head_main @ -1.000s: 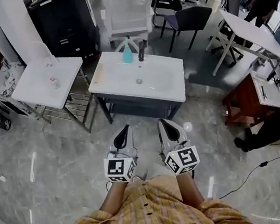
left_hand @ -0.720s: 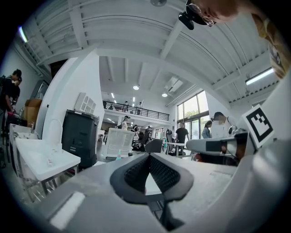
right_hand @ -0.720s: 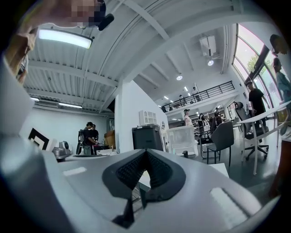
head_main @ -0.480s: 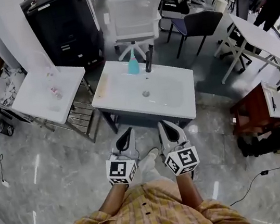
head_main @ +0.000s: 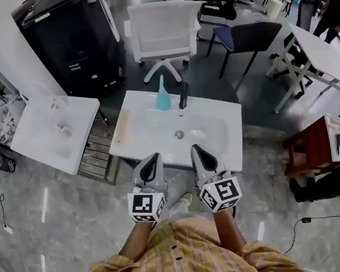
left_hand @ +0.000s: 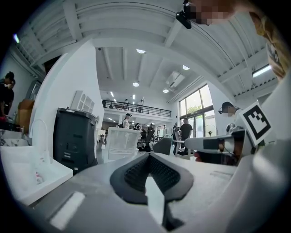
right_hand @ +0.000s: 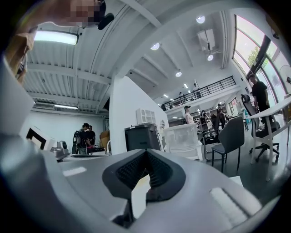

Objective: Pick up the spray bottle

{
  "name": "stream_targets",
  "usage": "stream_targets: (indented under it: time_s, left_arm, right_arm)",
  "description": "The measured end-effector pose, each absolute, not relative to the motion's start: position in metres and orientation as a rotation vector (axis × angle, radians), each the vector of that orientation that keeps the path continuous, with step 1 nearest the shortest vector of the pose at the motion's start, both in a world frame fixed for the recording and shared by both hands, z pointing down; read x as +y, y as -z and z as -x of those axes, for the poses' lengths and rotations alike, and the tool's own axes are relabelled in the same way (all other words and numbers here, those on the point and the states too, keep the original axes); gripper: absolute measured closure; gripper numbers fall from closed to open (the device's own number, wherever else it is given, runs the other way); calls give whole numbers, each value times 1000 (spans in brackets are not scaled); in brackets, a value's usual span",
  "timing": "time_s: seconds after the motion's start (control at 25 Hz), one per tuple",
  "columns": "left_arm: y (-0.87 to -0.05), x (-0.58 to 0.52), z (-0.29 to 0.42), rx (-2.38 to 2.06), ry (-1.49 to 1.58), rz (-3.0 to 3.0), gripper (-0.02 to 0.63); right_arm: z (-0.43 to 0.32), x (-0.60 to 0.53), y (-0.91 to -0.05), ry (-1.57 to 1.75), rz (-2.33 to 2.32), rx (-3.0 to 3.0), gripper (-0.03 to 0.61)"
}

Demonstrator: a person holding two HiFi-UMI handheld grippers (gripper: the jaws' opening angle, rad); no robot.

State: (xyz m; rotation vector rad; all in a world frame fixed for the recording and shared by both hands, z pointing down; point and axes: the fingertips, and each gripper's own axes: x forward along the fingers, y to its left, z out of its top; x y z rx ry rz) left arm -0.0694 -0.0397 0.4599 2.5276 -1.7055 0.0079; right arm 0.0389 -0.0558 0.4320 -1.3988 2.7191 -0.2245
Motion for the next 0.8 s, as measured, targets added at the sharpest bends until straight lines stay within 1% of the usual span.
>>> stream_targets:
  time_s: [0.44, 0.8]
  left_arm:
    - [-470, -138, 71, -1736, -52, -2499, 615]
    - [-492, -175, 73, -1734, -112, -2447, 615]
  right_arm:
    - [-37, -154, -441, 238, 1389, 2739, 577]
    - [-31, -183, -465, 299, 1427, 2779, 577]
